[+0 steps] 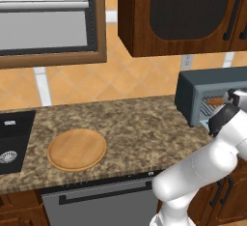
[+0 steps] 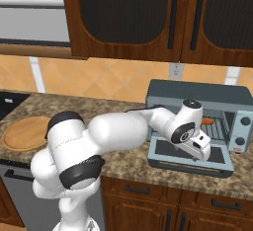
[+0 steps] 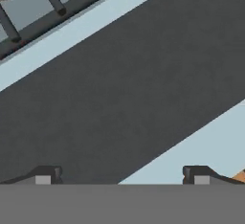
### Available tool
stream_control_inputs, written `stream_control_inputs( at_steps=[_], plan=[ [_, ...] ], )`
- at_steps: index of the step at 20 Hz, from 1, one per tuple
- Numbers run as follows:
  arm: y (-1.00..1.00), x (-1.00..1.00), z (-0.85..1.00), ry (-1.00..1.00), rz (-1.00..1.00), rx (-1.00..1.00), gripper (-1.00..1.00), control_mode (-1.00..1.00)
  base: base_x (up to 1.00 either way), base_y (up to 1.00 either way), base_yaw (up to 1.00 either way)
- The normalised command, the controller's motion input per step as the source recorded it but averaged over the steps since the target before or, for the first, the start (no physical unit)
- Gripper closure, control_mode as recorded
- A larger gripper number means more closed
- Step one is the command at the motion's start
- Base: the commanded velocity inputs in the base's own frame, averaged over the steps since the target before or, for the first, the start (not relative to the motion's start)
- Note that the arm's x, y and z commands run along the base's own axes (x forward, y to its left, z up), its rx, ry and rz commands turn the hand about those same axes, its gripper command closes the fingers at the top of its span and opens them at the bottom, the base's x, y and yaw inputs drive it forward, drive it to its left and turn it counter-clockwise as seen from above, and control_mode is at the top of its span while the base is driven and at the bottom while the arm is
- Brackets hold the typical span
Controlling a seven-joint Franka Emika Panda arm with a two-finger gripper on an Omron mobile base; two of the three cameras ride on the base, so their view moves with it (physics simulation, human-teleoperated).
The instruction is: Pick up the kebab skewer and baguette bread, and place them inside the toaster oven. Close the toaster oven door and start by setting the timer.
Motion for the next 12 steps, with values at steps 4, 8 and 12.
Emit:
stream_control_inputs(
  at_steps=[4,8,12],
  plan=[
    [0.0,0.37,0.0,0.02,-0.31,0.0,-1.0,-1.0,0.0,0.0,0.0],
    [0.0,0.29,0.0,0.06,-0.28,0.0,-1.0,-1.0,0.0,0.0,0.0],
    [0.0,0.13,0.0,0.06,-0.27,0.0,-1.0,-1.0,0.0,0.0,0.0]
  ],
)
